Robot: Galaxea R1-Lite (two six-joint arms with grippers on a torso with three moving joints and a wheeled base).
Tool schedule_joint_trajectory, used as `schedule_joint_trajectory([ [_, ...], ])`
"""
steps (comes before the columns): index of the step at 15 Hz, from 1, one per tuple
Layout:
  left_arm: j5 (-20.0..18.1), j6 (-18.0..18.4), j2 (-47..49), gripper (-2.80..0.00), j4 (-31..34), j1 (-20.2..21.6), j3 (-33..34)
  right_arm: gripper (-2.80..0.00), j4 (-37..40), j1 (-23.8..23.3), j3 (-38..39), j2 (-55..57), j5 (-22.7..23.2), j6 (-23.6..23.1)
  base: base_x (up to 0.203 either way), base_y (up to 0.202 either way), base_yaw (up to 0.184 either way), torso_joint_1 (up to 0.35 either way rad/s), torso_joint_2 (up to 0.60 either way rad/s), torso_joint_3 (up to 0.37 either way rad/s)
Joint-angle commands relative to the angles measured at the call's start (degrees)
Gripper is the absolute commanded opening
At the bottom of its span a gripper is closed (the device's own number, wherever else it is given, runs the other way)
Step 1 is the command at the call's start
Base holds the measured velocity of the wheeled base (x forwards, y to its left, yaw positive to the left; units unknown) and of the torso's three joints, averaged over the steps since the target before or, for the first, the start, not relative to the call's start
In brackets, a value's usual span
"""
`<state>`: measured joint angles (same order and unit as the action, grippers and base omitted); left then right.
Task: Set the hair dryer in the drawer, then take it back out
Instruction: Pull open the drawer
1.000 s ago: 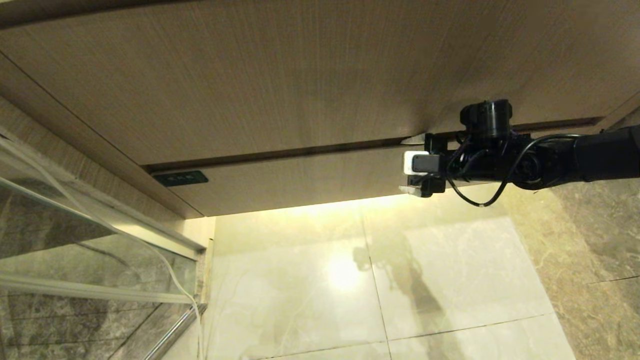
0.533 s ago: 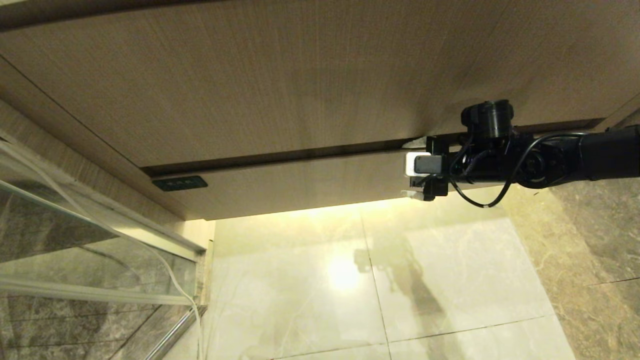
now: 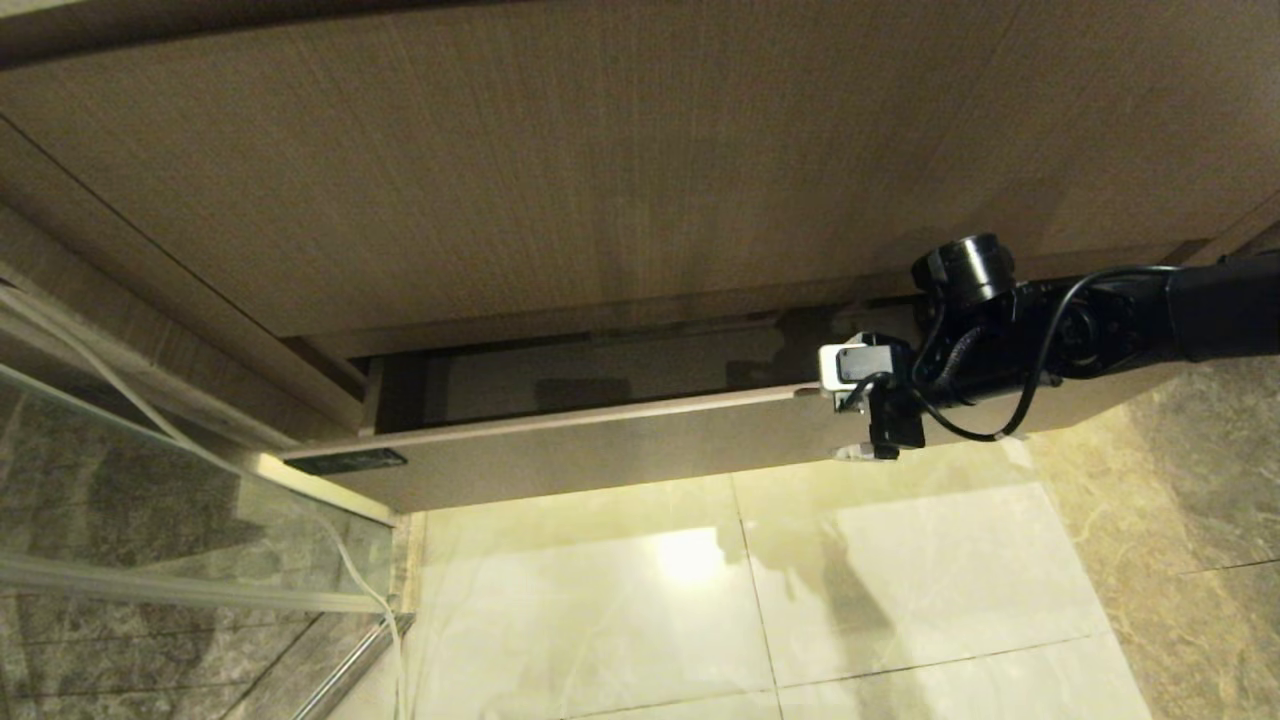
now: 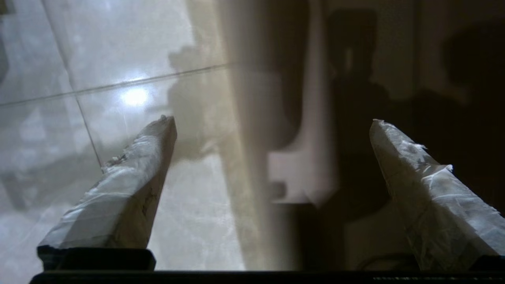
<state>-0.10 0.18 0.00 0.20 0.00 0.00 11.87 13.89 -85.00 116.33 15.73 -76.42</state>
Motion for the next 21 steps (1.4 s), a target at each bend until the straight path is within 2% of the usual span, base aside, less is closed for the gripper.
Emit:
schedule_joint_trajectory([
  [1,0.01,-0.01,0.00,0.00,-0.03,0.00,0.00,0.00,-1.06,0.09,0.05,-1.30,0.27,-0.35,0.000,0.000,0.000,0.000,0.00,0.000],
  [7,0.01,-0.01,0.00,0.00,-0.03,0.00,0.00,0.00,-1.06,0.00,0.28,-1.98,0.27,-0.40,0.000,0.000,0.000,0.000,0.00,0.000],
  [10,0.01,-0.01,0.00,0.00,-0.03,0.00,0.00,0.00,3.80,0.00,1.38,-6.92,-3.07,-0.25,0.000,0.000,0.000,0.000,0.00,0.000],
  [14,0.01,-0.01,0.00,0.00,-0.03,0.00,0.00,0.00,4.21,0.00,1.51,-7.08,-3.42,-0.22,0.000,0.000,0.000,0.000,0.00,0.000],
  [15,0.01,-0.01,0.00,0.00,-0.03,0.00,0.00,0.00,5.17,0.10,1.64,-7.53,-4.55,0.84,0.000,0.000,0.000,0.000,0.00,0.000],
  [17,0.01,-0.01,0.00,0.00,-0.03,0.00,0.00,0.00,9.37,0.89,1.68,-12.28,-16.86,7.03,0.000,0.000,0.000,0.000,0.00,0.000],
  [18,0.01,-0.01,0.00,0.00,-0.03,0.00,0.00,0.00,10.80,1.23,1.68,-13.06,-18.81,8.83,0.000,0.000,0.000,0.000,0.00,0.000],
  [21,0.01,-0.01,0.00,0.00,-0.03,0.00,0.00,0.00,10.80,1.23,1.68,-13.06,-18.81,8.83,0.000,0.000,0.000,0.000,0.00,0.000],
])
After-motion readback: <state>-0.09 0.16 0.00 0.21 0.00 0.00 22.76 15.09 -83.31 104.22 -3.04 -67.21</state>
